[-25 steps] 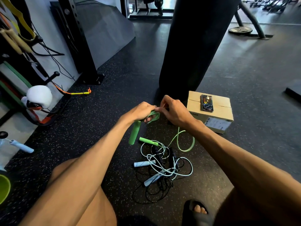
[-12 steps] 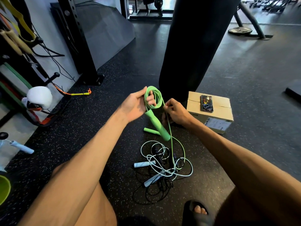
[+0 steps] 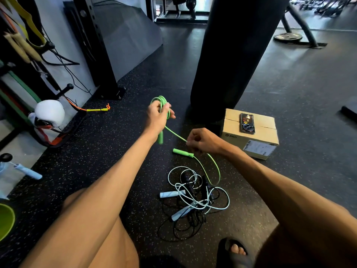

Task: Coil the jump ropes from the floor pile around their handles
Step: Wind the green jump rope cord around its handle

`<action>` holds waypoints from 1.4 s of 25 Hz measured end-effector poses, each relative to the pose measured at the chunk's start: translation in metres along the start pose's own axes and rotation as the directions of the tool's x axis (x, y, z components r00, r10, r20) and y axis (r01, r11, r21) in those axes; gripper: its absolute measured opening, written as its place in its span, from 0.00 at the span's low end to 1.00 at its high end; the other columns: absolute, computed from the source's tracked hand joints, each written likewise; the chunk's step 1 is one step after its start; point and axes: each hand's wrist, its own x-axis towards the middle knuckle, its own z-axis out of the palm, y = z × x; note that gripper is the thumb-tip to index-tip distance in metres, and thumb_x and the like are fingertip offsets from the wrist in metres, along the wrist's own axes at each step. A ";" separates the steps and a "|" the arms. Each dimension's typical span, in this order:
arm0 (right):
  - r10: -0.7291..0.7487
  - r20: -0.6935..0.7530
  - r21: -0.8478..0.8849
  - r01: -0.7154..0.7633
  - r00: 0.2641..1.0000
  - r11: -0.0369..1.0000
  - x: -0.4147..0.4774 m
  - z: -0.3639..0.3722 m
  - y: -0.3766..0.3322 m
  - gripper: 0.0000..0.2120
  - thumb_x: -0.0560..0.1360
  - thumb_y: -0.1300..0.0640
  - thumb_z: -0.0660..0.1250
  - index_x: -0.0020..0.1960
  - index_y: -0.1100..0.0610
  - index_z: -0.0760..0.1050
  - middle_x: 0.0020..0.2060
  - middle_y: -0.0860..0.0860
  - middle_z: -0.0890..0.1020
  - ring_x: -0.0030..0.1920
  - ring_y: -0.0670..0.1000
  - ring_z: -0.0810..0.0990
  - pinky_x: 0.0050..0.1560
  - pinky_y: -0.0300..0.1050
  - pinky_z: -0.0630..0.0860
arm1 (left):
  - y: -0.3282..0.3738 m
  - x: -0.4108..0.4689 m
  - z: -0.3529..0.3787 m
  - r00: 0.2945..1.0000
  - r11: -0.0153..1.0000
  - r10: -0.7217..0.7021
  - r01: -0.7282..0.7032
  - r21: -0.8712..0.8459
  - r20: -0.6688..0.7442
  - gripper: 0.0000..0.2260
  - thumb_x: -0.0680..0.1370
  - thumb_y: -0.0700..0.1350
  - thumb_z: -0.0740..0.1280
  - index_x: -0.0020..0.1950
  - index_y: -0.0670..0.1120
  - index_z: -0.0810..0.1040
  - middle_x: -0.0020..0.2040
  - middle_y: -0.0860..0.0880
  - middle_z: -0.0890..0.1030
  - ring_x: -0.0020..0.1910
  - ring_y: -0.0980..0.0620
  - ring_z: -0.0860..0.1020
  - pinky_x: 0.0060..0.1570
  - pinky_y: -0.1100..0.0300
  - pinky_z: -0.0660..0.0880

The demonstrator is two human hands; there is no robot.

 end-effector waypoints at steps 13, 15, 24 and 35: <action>-0.245 -0.426 -0.101 0.223 0.871 0.970 -0.001 -0.021 0.000 0.07 0.80 0.54 0.65 0.48 0.58 0.76 0.40 0.50 0.79 0.40 0.47 0.76 0.39 0.42 0.72 | -0.009 -0.014 0.018 0.854 0.953 -0.138 -0.024 0.303 0.502 0.17 0.82 0.48 0.60 0.39 0.40 0.79 0.24 0.50 0.75 0.22 0.56 0.72 0.31 0.59 0.69; -0.197 -0.462 -0.050 0.196 0.865 0.979 0.001 -0.022 0.003 0.09 0.79 0.52 0.66 0.48 0.58 0.74 0.38 0.49 0.78 0.36 0.46 0.74 0.36 0.41 0.70 | -0.005 -0.017 0.016 0.767 0.974 -0.228 0.190 0.127 0.599 0.19 0.82 0.50 0.59 0.37 0.41 0.76 0.21 0.50 0.70 0.21 0.53 0.68 0.28 0.59 0.68; 0.061 -0.346 0.156 -0.007 0.936 0.988 0.004 -0.013 0.017 0.04 0.81 0.59 0.60 0.54 0.60 0.68 0.38 0.58 0.83 0.41 0.59 0.83 0.47 0.59 0.80 | 0.017 -0.015 0.004 0.714 0.622 -0.186 0.617 -0.481 0.675 0.16 0.84 0.51 0.53 0.44 0.43 0.72 0.30 0.49 0.68 0.31 0.52 0.68 0.43 0.58 0.69; 0.160 0.082 0.072 -0.166 0.984 0.983 0.001 -0.003 0.013 0.08 0.80 0.61 0.64 0.42 0.62 0.71 0.40 0.63 0.85 0.34 0.54 0.84 0.34 0.48 0.82 | 0.000 0.001 0.003 0.936 0.650 -0.280 0.348 -0.676 0.213 0.10 0.84 0.40 0.56 0.48 0.39 0.75 0.41 0.44 0.75 0.37 0.48 0.79 0.47 0.53 0.79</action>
